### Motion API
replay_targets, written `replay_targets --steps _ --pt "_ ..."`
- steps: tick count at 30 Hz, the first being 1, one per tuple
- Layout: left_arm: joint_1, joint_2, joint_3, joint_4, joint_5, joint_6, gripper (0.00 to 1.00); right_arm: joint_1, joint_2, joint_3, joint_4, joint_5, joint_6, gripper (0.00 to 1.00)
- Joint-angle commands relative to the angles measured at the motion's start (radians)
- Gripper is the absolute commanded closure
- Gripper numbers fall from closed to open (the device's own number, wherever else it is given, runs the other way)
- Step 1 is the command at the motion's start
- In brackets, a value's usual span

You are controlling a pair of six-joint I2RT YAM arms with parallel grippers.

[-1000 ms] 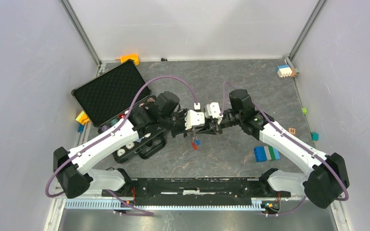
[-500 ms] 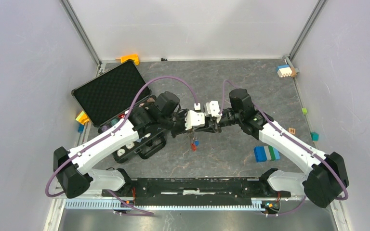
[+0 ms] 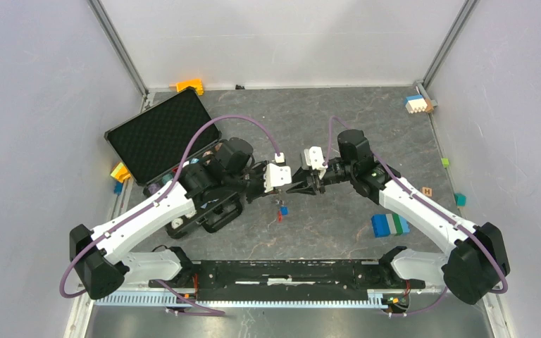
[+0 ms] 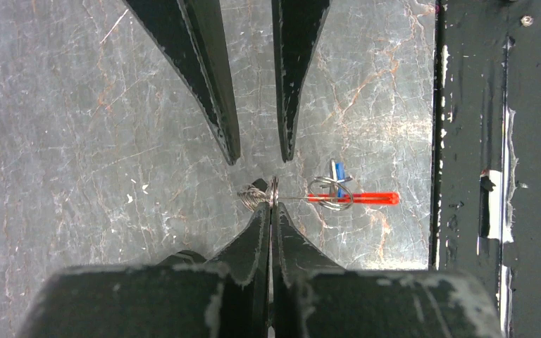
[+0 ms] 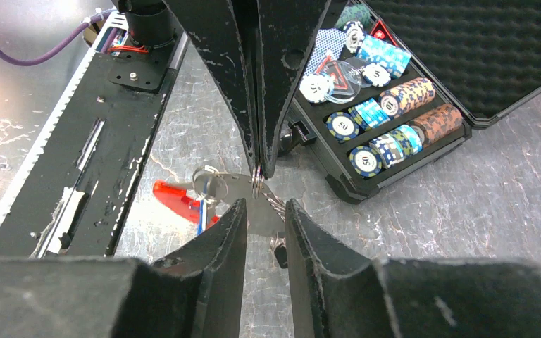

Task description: Put the keys on the keyring

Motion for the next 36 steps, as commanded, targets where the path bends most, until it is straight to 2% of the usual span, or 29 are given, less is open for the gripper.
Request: replay_targets --steps 1,9,18,31,36 --pt "0.013 -0.043 -0.009 0.076 0.044 0.017 0.98 -0.006 -0.007 -0.005 0.055 -0.047 0.034 0.67" --pt "0.013 -0.014 0.006 0.076 0.068 0.002 0.98 -0.005 0.010 -0.021 0.143 -0.064 0.119 0.68" --pt "0.014 -0.012 0.014 0.076 0.069 -0.007 0.98 0.009 0.030 -0.034 0.169 -0.063 0.137 0.70" --pt "0.013 -0.007 0.015 0.076 0.071 -0.012 0.98 0.018 0.044 -0.035 0.186 -0.064 0.157 0.79" --pt "0.014 -0.010 0.014 0.079 0.068 -0.014 0.98 0.020 0.048 -0.036 0.188 -0.055 0.157 0.80"
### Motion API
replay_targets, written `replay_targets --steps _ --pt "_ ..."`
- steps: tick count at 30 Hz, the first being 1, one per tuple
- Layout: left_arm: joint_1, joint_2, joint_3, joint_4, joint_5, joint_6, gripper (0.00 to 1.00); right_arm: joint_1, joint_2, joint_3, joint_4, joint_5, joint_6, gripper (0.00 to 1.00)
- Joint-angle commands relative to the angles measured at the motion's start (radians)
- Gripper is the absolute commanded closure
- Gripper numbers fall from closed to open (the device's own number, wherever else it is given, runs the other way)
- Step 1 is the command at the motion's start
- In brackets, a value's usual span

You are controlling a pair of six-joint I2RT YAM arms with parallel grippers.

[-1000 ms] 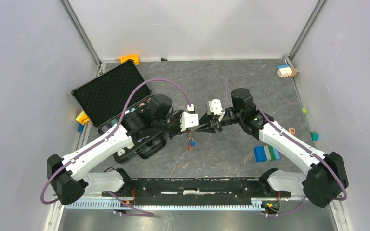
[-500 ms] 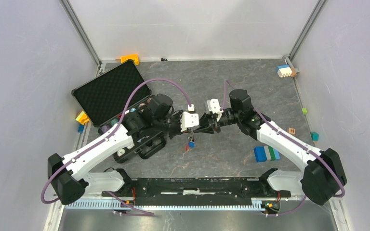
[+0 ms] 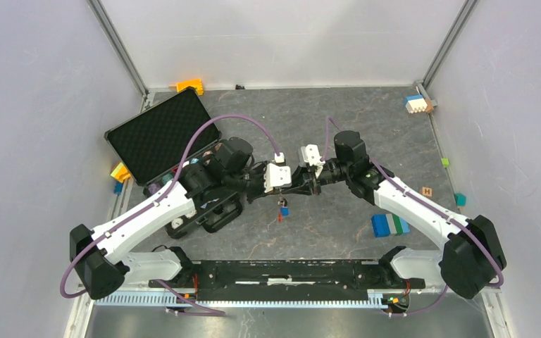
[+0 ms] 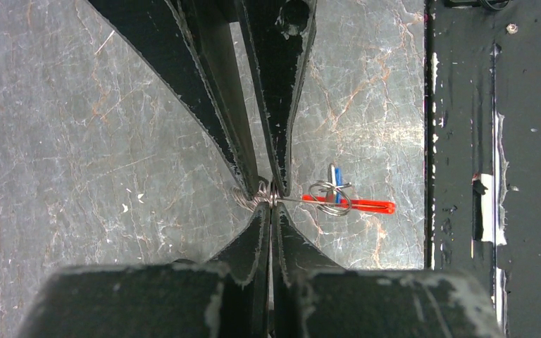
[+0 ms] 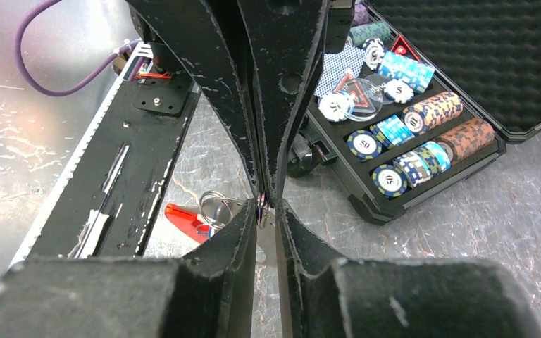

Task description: Put the keys on the keyring

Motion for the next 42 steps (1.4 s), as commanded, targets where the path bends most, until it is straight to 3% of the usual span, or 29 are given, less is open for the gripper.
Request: replay_targets --steps 1,6,10,14,16,19,23,30,34,42 --pt "0.003 -0.001 0.028 0.060 0.030 -0.012 0.98 0.004 0.011 -0.006 0.038 -0.005 0.007 0.80" --pt "0.003 -0.004 0.025 0.062 0.030 -0.013 0.98 0.007 0.014 -0.006 0.038 -0.002 0.009 0.86" --pt "0.003 -0.008 0.018 0.070 0.032 -0.014 0.98 0.006 0.013 -0.003 0.041 0.000 0.009 0.99" --pt "0.014 -0.024 0.000 0.107 0.040 -0.028 0.98 0.007 0.004 -0.003 0.045 0.005 0.007 1.00" --pt "0.047 -0.042 -0.008 0.137 0.068 -0.049 0.88 0.007 -0.004 0.003 0.047 0.003 0.007 1.00" --pt "0.137 -0.079 -0.039 0.230 0.186 -0.127 0.61 0.004 -0.022 0.023 0.047 -0.018 0.016 1.00" --pt "0.275 -0.130 -0.150 0.480 0.388 -0.293 0.49 -0.001 -0.040 0.043 0.116 -0.042 0.113 1.00" --pt "0.327 -0.127 -0.277 0.789 0.555 -0.468 0.48 -0.014 -0.061 -0.023 0.370 -0.024 0.354 1.00" --pt "0.346 -0.155 -0.404 1.098 0.603 -0.600 0.48 -0.028 -0.056 -0.062 0.562 -0.001 0.523 1.00" --pt "0.372 -0.184 -0.454 1.192 0.624 -0.626 0.48 -0.033 -0.058 -0.122 0.775 0.018 0.668 1.00"
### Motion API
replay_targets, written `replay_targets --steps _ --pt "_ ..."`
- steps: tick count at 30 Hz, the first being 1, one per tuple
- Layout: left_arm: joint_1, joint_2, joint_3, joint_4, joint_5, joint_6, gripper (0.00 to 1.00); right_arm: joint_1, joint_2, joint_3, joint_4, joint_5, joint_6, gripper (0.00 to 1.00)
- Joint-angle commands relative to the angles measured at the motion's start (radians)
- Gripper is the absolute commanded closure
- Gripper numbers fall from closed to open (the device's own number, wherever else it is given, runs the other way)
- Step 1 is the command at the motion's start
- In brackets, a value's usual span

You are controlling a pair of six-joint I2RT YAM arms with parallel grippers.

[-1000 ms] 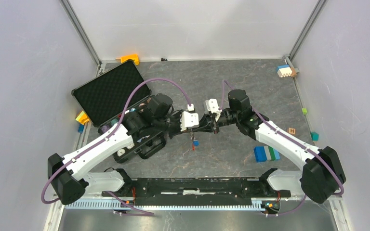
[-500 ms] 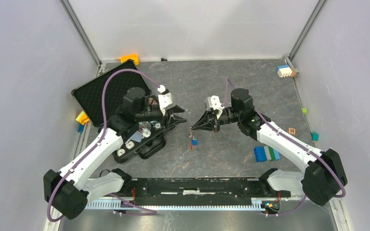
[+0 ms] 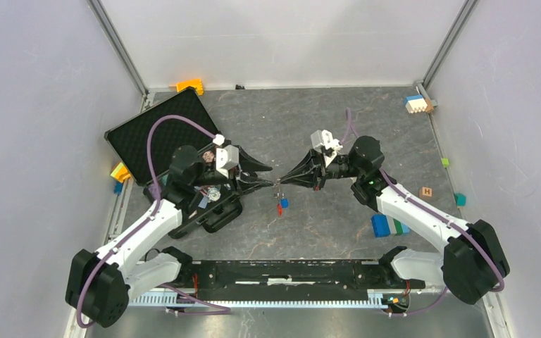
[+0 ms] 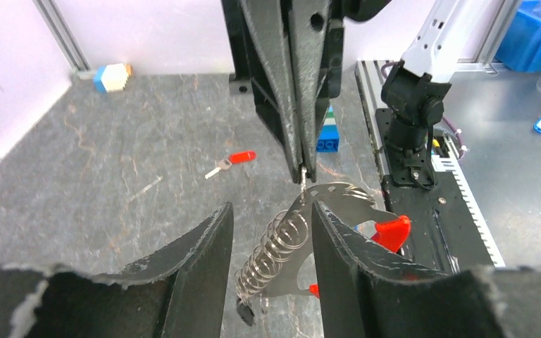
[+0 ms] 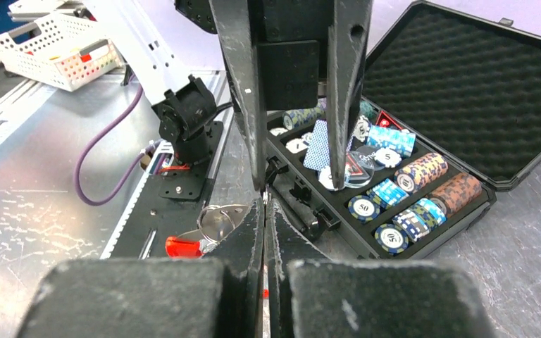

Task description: Put the keys on the keyring

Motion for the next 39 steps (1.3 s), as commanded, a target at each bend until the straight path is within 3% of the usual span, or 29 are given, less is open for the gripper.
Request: replay_targets --steps 1,12,26,39 --pt "0.008 -0.032 -0.018 0.179 0.062 -0.072 0.48 -0.005 -0.016 -0.031 0.266 0.024 0.158 1.00" --pt "0.008 -0.012 -0.073 0.360 0.088 -0.153 0.58 -0.011 0.033 -0.114 0.601 0.084 0.380 1.00" --pt "-0.003 0.093 -0.083 0.626 0.091 -0.340 0.66 -0.011 0.065 -0.147 0.731 0.117 0.458 1.00" --pt "-0.026 0.107 -0.075 0.647 0.097 -0.368 0.72 -0.011 0.078 -0.147 0.764 0.115 0.481 1.00"
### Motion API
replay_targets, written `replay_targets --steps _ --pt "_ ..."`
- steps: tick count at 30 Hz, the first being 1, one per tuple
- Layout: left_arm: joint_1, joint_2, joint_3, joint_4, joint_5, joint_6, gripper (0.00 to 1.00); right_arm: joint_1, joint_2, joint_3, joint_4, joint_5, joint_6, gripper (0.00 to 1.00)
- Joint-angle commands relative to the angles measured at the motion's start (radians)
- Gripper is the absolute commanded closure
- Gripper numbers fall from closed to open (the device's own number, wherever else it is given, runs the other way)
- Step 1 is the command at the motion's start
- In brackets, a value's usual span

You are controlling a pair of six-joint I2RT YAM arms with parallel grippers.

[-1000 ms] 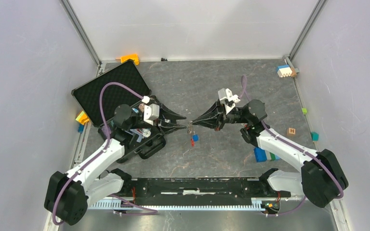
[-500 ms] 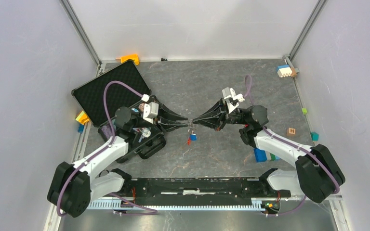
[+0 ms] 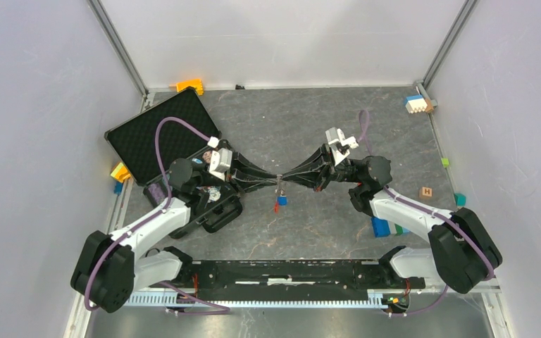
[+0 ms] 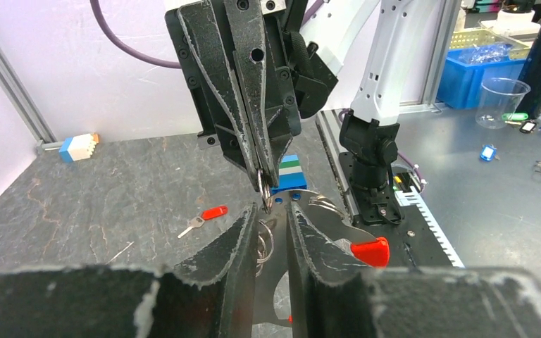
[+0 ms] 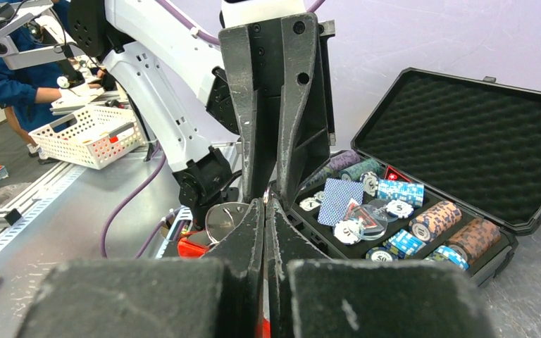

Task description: Put the keys on the keyring

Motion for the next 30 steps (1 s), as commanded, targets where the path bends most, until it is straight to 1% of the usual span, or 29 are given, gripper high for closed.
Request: replay_targets --steps 1,7,10,16,25,30 --pt "-0.008 0.004 0.010 0.047 0.019 -0.034 0.73 -0.003 -0.002 0.004 0.093 0.018 0.015 1.00" --pt "-0.012 0.007 0.013 0.040 0.016 -0.036 0.77 -0.003 -0.003 0.000 0.094 0.016 0.012 1.00" --pt "-0.015 0.012 0.021 0.040 0.010 -0.039 0.77 -0.004 0.001 -0.001 0.094 0.016 0.010 1.00" --pt "-0.015 0.015 0.028 0.040 0.008 -0.048 0.81 -0.003 -0.001 -0.001 0.094 0.014 0.010 1.00" --pt "-0.022 0.020 0.039 0.042 0.003 -0.058 0.81 -0.002 0.005 -0.004 0.092 0.015 0.005 1.00" --pt "-0.023 0.021 0.038 0.042 0.002 -0.063 0.83 -0.001 0.005 -0.005 0.093 0.015 0.007 1.00"
